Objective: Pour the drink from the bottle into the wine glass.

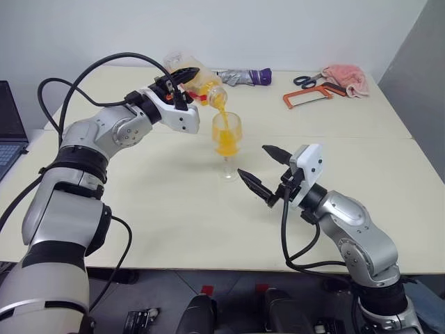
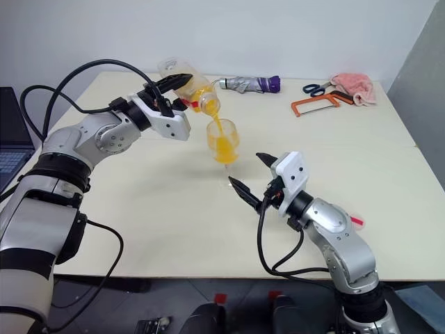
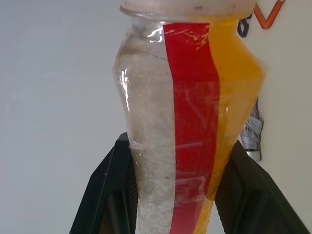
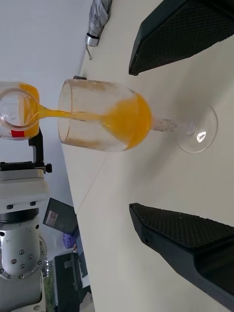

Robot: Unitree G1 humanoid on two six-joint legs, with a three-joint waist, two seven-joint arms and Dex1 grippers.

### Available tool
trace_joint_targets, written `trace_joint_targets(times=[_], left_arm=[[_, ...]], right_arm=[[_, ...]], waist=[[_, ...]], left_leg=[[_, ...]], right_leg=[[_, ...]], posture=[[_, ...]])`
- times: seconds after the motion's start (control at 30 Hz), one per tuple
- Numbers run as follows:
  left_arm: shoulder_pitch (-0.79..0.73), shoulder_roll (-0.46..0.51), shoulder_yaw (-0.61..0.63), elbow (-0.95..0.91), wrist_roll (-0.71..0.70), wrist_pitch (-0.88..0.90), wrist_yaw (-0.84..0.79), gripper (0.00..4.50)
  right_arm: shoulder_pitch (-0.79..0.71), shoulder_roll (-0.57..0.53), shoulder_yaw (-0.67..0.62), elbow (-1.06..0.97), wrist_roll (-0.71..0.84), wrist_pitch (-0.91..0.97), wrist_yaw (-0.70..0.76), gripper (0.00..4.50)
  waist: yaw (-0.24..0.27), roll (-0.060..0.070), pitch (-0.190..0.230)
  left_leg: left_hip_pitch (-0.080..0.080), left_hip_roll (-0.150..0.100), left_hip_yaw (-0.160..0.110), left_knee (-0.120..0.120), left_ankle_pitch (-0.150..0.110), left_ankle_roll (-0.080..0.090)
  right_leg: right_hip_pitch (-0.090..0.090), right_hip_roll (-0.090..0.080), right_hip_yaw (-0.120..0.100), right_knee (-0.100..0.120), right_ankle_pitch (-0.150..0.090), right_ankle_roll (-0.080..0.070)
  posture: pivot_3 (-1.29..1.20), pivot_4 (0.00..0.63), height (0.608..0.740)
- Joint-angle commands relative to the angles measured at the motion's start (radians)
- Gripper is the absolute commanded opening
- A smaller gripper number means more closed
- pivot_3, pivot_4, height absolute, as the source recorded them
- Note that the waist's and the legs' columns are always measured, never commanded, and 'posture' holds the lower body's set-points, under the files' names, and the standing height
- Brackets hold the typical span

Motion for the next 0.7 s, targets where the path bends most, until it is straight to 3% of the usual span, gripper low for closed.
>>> trace_joint_targets(times=[0.03,0.7], left_arm=[[-0.053,0.023,0.003,-0.005,0.0,-0.002,0.03,1.67],[-0.07,0.021,-0.023,0.019,0.004,-0.001,0.052,1.67]], right_arm=[[-0.002,0.009,0.0,-0.035,0.0,-0.029,-0.003,4.5],[0.004,0.013,0.002,-0.038,-0.002,-0.023,0.002,4.5]], waist=[[0.0,0.0,0.0],[0.0,0.0,0.0]], left_leg=[[0.0,0.0,0.0,0.0,0.0,0.0],[0.0,0.0,0.001,0.0,0.001,-0.001]], right_leg=[[0.0,0.0,0.0,0.0,0.0,0.0],[0.0,0.0,0.0,0.0,0.0,0.0]], posture=[[0.0,0.15,0.74],[0.0,0.15,0.74]])
